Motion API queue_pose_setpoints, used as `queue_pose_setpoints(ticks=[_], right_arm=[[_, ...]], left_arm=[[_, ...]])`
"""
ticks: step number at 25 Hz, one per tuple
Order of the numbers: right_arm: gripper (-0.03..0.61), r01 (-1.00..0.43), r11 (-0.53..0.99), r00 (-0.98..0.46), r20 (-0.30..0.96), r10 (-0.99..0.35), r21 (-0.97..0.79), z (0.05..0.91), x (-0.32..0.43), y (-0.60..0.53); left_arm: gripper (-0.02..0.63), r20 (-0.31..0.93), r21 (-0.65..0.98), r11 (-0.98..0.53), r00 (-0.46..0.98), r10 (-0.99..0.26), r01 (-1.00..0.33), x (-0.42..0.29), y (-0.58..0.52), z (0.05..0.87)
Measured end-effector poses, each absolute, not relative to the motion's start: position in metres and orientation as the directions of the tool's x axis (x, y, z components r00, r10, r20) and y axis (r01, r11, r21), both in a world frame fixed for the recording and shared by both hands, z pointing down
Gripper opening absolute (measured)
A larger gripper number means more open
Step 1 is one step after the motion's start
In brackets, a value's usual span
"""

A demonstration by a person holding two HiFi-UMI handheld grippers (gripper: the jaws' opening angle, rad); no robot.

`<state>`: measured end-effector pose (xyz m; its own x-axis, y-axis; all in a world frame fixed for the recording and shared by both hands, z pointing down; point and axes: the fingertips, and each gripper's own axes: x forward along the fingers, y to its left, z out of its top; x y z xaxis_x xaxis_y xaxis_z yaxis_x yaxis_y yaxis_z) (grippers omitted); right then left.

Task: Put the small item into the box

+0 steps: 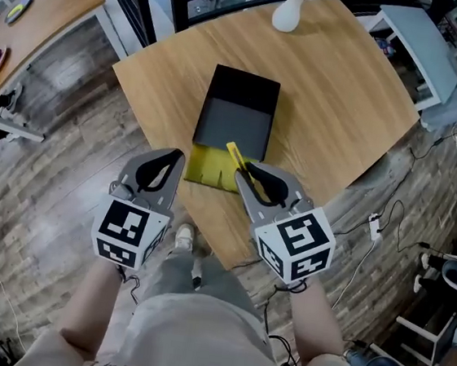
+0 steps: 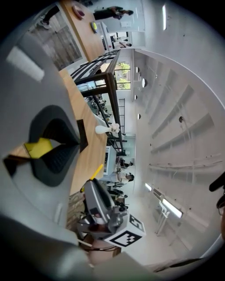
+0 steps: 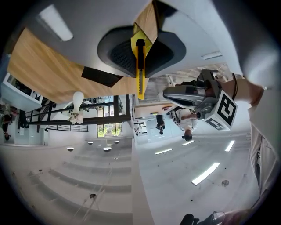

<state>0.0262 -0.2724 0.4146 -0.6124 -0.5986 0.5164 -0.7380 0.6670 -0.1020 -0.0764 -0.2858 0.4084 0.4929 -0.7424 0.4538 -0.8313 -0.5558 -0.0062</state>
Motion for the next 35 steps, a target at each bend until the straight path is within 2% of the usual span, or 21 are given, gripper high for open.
queue_pose_setpoints(ticks=[20, 24, 35], right_arm=[[0.061, -0.676, 0.722, -0.584, 0.706, -0.400, -0.151, 0.565, 0.006, -0.315], [0.063, -0.656, 0.748, -0.555, 0.738, -0.385, -0.103, 0.586, 0.004, -0.320], [0.063, -0.585, 0.802, -0.509, 0.823, -0.252, -0.117, 0.651, -0.007, -0.319]], left_arm=[[0.003, 0.655, 0.128, -0.555, 0.490, -0.575, -0.822, -0.081, -0.323, 0.551], [0.003, 0.692, 0.128, -0.565, 0.482, -0.538, -0.815, -0.081, -0.324, 0.578], [0.003, 0.733, 0.176, -0.552, 0.483, -0.480, -0.815, -0.084, -0.324, 0.620]])
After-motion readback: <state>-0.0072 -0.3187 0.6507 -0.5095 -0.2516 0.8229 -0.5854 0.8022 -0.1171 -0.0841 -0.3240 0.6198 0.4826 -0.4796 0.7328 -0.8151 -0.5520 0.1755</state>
